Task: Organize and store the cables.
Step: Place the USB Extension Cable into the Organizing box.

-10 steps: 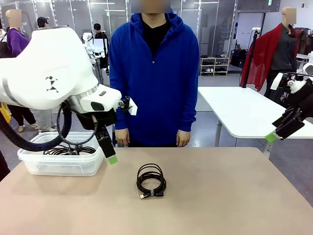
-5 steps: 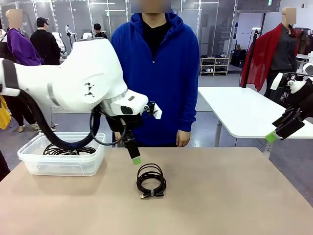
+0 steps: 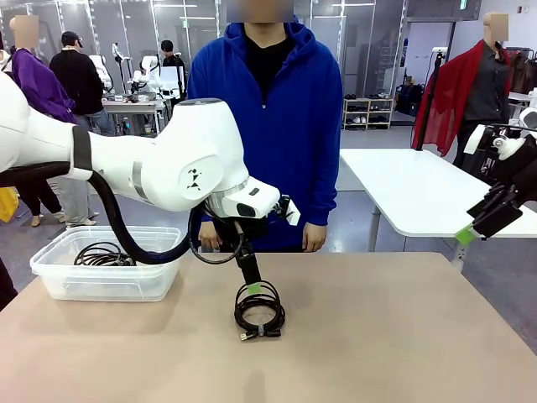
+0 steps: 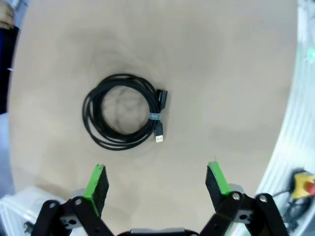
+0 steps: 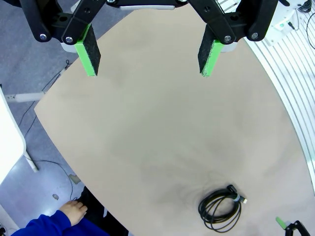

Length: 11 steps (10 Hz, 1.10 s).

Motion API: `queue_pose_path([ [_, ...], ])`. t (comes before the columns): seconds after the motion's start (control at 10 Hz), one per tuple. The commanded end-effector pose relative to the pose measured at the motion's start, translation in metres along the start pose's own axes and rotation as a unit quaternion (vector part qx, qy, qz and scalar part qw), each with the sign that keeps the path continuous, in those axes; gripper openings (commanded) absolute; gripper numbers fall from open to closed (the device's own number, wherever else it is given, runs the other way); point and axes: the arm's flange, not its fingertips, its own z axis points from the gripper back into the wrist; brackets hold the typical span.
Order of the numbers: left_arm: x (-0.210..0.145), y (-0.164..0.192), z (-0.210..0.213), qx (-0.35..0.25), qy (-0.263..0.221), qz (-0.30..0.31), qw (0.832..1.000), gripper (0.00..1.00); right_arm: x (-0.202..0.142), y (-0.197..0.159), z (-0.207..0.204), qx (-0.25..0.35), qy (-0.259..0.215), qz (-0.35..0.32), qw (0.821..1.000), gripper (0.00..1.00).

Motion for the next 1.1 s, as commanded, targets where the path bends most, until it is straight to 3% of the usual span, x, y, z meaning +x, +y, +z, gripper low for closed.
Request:
queue_pose_path([
  [0.0,0.009,0.003,-0.003,0.015,0.038,-0.077,0.996,1.0,0.001,0.0,-0.001,0.0,-0.005,-0.007,1.0,1.0],
  [0.2,0.012,0.003,-0.011,0.012,0.043,-0.108,0.993,1.0,0.001,0.0,-0.001,0.0,-0.005,-0.007,1.0,1.0],
  [0.4,0.008,0.001,-0.013,-0.017,-0.01,-0.192,0.981,1.0,0.001,0.0,-0.001,0.0,-0.005,-0.007,1.0,1.0],
  [0.6,0.018,0.001,-0.024,-0.045,0.033,-0.204,0.977,1.0,0.001,0.0,-0.001,0.0,-0.005,-0.007,1.0,1.0],
  [1.0,0.026,0.003,-0.028,-0.044,0.04,-0.163,0.985,1.0,0.001,0.0,-0.001,0.0,-0.005,-0.007,1.0,1.0],
])
